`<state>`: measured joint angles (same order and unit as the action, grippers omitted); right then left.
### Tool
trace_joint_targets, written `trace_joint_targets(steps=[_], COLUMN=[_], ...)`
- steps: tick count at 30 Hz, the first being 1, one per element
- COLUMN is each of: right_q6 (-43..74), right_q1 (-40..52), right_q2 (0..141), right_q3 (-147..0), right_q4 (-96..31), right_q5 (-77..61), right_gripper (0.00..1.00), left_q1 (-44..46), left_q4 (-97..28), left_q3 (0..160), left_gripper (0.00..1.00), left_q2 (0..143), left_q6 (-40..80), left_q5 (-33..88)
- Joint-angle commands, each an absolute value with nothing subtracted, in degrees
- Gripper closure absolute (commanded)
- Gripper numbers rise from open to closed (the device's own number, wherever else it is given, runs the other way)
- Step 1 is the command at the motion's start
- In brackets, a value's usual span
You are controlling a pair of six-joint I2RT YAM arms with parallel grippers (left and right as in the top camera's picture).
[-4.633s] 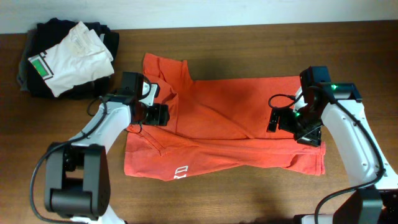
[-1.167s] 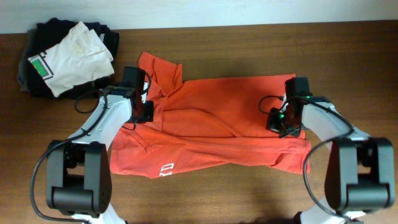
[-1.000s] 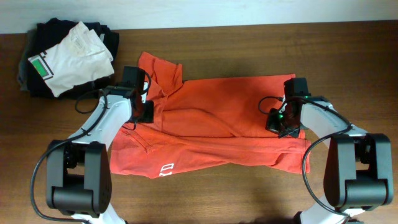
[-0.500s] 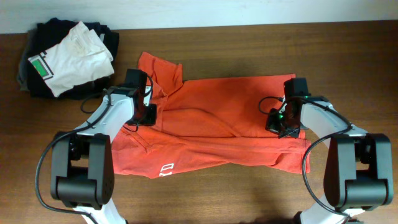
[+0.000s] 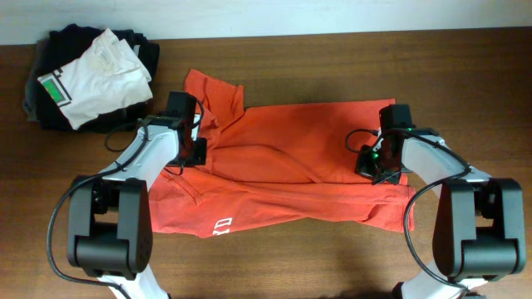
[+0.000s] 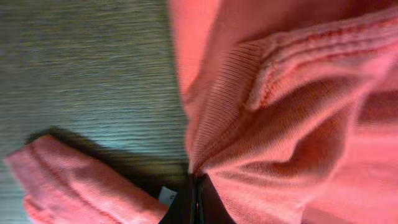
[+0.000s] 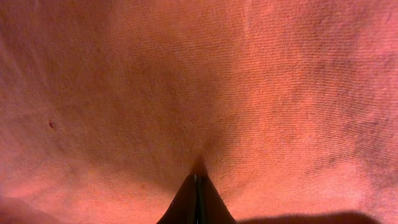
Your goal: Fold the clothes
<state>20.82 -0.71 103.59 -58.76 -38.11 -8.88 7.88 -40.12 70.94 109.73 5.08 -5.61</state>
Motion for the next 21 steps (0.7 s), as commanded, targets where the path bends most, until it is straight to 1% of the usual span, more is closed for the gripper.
trace_joint_targets(steps=[1, 5, 8, 13, 16, 19, 21], right_q6=[21.28, 22.11, 23.68, 24.53, 24.53, 24.56, 24.56], right_q1=[-0.38, -0.38, -0.38, -0.45, -0.45, -0.86, -2.13], right_q2=[104.99, 104.99, 104.99, 104.99, 104.99, 104.99, 104.99], right_q3=[-58.17, -58.17, -58.17, -58.17, -58.17, -58.19, -58.19], right_q4=[-39.31, -39.90, -40.69, -41.17, -41.17, -41.23, -41.50], right_q5=[-6.79, -5.34, -2.33, -1.19, -1.17, -0.56, -0.58], right_gripper=[0.96, 0.96, 0.96, 0.96, 0.96, 0.96, 0.96], left_q1=[5.48, 3.22, 1.69, 0.12, -0.08, -0.08, -0.19], left_q4=[-40.29, -41.25, -42.15, -43.66, -44.03, -44.27, -45.12], left_q3=[71.42, 71.42, 71.99, 72.71, 72.71, 72.71, 72.71], left_gripper=[0.99, 0.99, 0.99, 0.99, 0.98, 0.98, 0.99], left_q2=[109.58, 109.30, 108.47, 105.93, 103.94, 103.24, 103.20], left_q6=[6.94, 11.14, 11.16, 13.76, 13.69, 14.20, 16.97], left_q5=[-9.08, -13.39, -14.28, -18.28, -18.72, -22.65, -25.69])
